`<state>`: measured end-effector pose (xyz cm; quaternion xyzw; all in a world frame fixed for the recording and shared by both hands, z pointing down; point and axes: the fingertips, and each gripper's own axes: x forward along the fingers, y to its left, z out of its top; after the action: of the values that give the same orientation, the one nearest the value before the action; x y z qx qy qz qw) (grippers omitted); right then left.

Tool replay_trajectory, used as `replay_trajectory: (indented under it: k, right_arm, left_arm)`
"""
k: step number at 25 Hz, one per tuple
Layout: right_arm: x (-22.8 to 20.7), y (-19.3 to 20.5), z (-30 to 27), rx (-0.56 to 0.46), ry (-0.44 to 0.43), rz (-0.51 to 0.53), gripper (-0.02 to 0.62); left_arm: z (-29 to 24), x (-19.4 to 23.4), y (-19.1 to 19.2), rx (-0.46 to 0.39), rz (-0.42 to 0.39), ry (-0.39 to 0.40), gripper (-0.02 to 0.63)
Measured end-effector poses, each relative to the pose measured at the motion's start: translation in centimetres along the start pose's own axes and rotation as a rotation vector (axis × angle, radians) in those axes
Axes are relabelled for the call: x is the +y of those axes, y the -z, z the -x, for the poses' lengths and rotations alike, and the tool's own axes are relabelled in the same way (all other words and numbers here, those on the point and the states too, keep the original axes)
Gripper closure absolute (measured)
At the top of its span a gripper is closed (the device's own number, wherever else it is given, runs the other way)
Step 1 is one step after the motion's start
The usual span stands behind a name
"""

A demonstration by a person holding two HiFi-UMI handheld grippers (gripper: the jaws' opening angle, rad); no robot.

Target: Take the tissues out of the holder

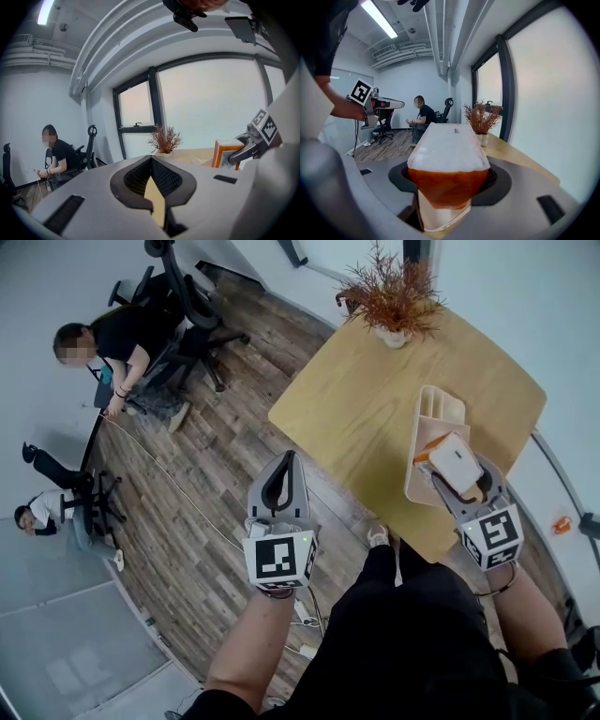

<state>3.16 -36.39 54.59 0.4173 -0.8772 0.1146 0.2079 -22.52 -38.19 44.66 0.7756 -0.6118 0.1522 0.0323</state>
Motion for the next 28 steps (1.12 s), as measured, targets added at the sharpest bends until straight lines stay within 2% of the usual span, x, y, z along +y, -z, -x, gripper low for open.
replay_trajectory:
  k: [17,28]
  right_arm:
    - [-1.5,-5.5,2.2,-0.051,-0.018,0.042,0.308]
    - [-1.8,-9.4,3.8,-0.092,-0.030,0.060,0.308]
  left_arm:
    - [1.1,0.4,-5.7,-0.076,-0.023,-0.006,0.601]
    - [1.4,0.3,-10.6,-0.166,-0.036,-0.009,0.601]
